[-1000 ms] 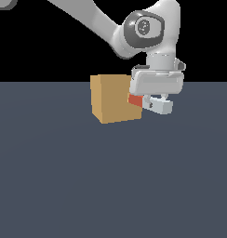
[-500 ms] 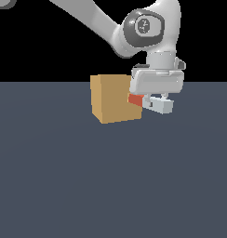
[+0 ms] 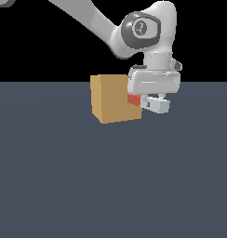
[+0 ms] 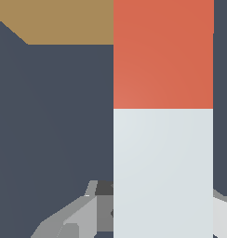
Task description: Insert the peg into the horizontal hole in a box.
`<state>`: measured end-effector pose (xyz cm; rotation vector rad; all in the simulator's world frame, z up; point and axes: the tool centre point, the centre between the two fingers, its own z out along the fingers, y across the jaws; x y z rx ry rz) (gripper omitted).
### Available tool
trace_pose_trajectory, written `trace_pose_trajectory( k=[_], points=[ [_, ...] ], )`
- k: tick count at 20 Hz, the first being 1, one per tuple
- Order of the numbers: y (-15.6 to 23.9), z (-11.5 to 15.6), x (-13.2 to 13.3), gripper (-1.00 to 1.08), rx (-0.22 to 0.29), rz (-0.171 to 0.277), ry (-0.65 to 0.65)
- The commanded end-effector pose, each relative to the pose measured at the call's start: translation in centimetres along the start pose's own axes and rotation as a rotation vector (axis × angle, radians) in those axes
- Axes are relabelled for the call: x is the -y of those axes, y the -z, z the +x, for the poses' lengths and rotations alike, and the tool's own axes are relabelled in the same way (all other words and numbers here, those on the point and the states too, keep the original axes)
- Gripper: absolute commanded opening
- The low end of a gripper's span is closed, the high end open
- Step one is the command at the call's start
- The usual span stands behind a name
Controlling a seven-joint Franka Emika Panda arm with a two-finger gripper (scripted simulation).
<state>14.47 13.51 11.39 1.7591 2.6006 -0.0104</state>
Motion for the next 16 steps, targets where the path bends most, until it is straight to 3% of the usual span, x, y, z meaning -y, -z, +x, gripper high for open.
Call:
trace_pose_trajectory(
  k=[1, 10, 16],
  points=[
    [0.3, 2.0, -0.2, -1.0, -0.003, -0.005, 0.007],
    [0.4, 9.0, -0.1, -1.0, -0.003, -0.007, 0.007],
    [0.5, 10.7, -0.1, -1.0, -0.003, -0.008, 0.007]
  ],
)
